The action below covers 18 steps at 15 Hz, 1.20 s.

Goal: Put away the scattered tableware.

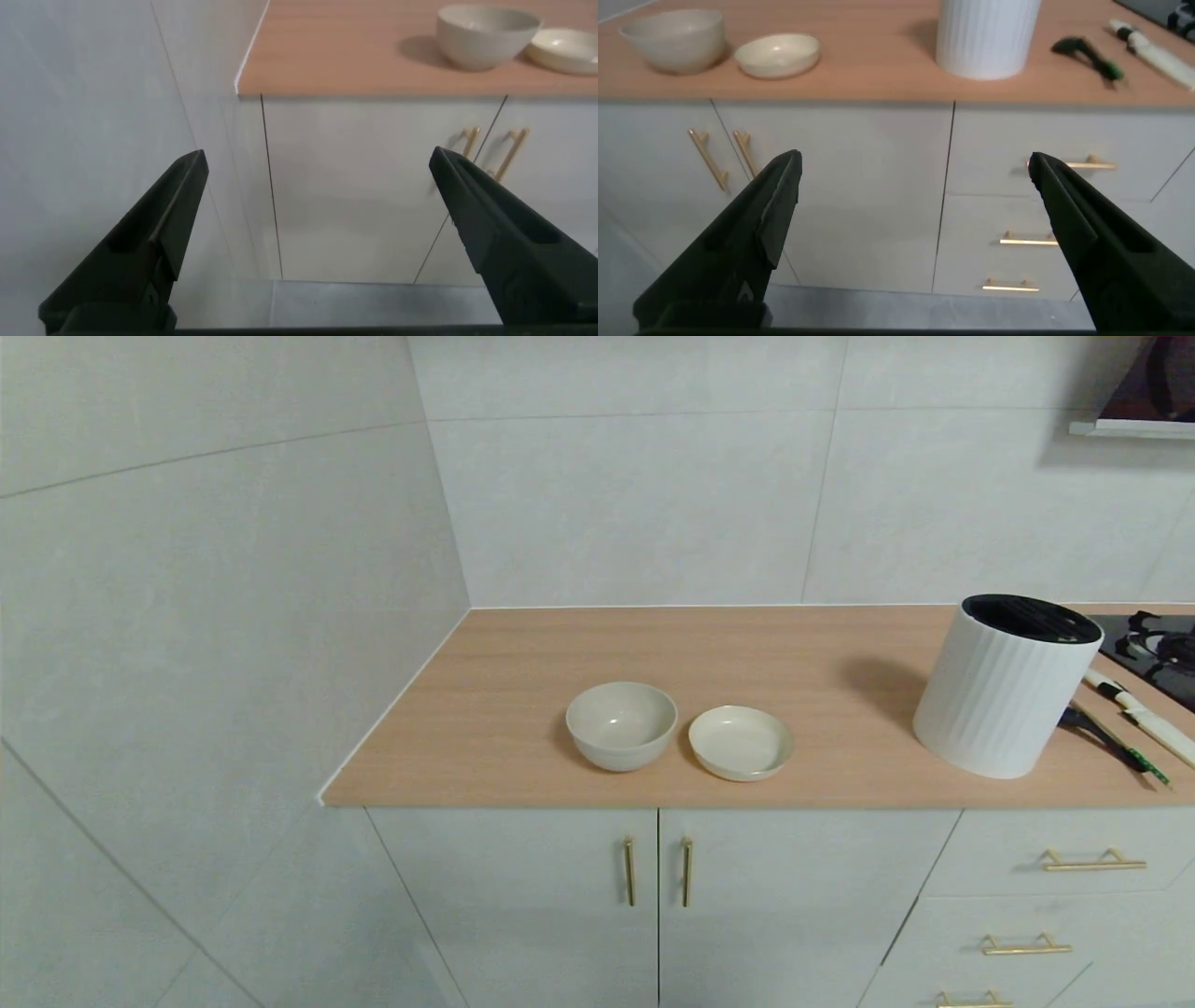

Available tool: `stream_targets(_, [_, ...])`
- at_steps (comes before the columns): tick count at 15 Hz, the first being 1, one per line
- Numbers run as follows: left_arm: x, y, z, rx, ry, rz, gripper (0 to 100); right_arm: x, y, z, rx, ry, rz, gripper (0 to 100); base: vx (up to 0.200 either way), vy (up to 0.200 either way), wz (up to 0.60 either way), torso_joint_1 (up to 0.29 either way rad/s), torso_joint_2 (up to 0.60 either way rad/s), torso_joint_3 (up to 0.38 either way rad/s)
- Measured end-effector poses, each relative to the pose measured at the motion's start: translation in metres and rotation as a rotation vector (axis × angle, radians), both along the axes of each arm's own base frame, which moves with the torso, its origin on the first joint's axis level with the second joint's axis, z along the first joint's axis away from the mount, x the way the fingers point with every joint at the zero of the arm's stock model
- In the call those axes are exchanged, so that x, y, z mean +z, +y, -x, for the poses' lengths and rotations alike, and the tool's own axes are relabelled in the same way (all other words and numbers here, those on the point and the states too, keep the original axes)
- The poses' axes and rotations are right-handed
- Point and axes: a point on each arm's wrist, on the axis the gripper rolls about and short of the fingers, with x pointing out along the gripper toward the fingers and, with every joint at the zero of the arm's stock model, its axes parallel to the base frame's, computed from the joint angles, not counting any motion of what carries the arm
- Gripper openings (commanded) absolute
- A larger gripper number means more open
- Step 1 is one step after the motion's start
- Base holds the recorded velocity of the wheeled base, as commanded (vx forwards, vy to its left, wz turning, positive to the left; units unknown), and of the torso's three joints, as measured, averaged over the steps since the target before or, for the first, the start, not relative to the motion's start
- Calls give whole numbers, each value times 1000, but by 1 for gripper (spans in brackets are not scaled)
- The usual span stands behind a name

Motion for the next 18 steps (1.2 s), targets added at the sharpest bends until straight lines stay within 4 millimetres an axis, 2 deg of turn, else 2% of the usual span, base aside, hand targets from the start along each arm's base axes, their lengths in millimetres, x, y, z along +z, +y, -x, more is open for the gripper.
stream_targets(18, [0,0,0,0,0,0,100,0,0,0,0,0,0,100,0,0,0,-208,504,293])
